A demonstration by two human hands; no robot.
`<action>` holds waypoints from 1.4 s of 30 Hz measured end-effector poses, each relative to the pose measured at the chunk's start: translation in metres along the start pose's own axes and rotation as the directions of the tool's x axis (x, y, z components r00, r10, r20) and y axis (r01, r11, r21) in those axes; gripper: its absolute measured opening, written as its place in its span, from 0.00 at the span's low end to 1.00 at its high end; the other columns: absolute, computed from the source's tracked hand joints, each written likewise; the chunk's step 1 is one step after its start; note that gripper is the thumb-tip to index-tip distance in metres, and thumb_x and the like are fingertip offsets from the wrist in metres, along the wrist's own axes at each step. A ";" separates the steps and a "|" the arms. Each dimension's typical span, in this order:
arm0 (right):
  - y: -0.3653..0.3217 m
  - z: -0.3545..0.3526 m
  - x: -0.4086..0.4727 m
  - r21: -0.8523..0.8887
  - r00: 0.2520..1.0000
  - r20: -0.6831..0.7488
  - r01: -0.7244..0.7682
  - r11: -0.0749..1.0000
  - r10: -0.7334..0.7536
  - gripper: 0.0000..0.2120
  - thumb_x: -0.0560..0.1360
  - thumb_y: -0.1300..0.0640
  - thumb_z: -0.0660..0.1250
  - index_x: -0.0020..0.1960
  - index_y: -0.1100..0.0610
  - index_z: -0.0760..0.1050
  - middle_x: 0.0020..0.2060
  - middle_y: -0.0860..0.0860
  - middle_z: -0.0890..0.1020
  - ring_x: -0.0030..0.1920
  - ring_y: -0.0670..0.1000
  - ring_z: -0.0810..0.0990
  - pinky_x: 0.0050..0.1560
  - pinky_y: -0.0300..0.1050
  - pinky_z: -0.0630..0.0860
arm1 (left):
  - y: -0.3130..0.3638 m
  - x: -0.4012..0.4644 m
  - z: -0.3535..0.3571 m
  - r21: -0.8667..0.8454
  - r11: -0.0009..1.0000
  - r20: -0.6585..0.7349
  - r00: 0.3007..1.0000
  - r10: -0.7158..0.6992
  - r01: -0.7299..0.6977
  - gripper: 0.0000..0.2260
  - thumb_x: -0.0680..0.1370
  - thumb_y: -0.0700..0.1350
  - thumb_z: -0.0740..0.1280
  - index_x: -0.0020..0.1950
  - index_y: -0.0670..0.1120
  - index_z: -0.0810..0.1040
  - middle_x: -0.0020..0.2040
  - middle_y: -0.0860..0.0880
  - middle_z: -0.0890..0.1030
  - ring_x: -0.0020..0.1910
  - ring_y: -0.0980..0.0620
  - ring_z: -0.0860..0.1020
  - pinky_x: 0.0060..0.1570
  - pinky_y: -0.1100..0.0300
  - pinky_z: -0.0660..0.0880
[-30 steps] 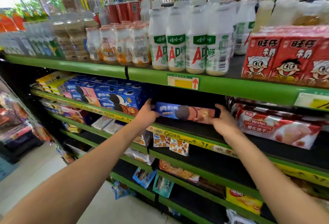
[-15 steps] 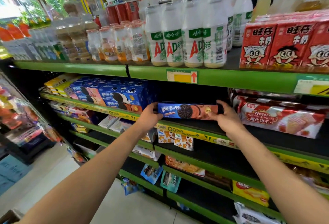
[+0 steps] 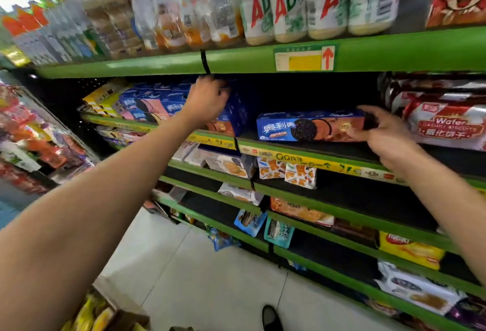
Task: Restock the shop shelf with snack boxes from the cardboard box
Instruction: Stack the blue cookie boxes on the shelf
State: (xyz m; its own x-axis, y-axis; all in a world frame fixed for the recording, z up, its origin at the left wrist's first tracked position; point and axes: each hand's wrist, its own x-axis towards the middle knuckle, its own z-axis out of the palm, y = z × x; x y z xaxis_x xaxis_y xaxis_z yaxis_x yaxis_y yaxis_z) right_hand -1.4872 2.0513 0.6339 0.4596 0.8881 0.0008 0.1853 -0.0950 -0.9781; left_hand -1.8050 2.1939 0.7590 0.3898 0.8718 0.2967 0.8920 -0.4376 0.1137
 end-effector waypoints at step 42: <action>-0.040 0.107 0.140 -0.242 0.936 -0.291 0.128 0.962 -0.198 0.19 0.71 0.52 0.71 0.61 0.50 0.75 0.53 0.47 0.81 0.52 0.48 0.79 0.47 0.38 0.72 | -0.011 0.066 0.046 0.082 0.992 0.197 0.975 -0.106 0.091 0.35 0.75 0.60 0.67 0.79 0.61 0.55 0.81 0.50 0.52 0.79 0.43 0.51 0.74 0.43 0.51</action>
State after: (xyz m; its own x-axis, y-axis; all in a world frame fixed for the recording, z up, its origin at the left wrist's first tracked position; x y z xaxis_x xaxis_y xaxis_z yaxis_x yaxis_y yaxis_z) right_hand -1.5232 2.2276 0.6510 0.6463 0.7191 0.2552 0.4474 -0.0861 -0.8902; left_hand -1.7786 2.2663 0.7340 0.3308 0.9393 0.0908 0.9395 -0.3368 0.0617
